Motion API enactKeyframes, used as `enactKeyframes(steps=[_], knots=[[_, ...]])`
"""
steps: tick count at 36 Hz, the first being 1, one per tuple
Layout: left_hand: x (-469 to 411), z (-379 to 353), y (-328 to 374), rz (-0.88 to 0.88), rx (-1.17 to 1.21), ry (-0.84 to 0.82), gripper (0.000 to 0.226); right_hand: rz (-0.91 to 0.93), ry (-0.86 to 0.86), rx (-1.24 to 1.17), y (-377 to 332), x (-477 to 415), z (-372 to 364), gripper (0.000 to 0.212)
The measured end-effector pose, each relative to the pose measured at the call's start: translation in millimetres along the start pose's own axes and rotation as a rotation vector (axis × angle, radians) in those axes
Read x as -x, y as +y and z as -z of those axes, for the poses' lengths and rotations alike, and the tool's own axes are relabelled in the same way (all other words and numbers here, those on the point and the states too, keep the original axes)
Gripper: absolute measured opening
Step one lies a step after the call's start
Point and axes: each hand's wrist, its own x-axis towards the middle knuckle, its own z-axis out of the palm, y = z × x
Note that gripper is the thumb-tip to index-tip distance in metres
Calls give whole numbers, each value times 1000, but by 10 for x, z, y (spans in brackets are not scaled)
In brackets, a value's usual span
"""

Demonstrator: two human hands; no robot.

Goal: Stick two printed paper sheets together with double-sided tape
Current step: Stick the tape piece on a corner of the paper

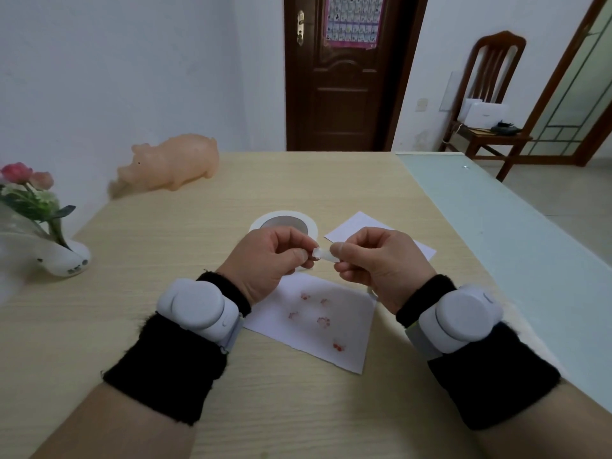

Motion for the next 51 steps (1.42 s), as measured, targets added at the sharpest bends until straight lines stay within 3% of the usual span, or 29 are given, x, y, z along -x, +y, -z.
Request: enactKeyframes(steps=[13,22,25,28,31,34,37,44,51], knots=[[7,-2,27,20,-12,12,26,50,28,47,37,-42,27,20],[26,15,51,28,-172,88,21,68,37,86,63,-51,26,18],[66,82,61,13,-324,108,22,53,31,57,60,-56,41,17],[154,161,77,-11,-704,64,21,31,19,39,62,-66,52,14],[299,202,41,-58,-982,-45,26,15,1,43,62,-52,41,13],[407,175,-67,-119,-1113,-214,31,-8,-3,46,70,-60,38,11],[506,140,-94,-81,-1166,-319,43,-10,-3,37,61,-39,43,10],[698,71,-59,-102,-1215,-364,51,-32,-1,68,36,-4,10,11],[645,49,-83,-208,-1074,-302,39,-56,-58,160,34,32,-107,11]])
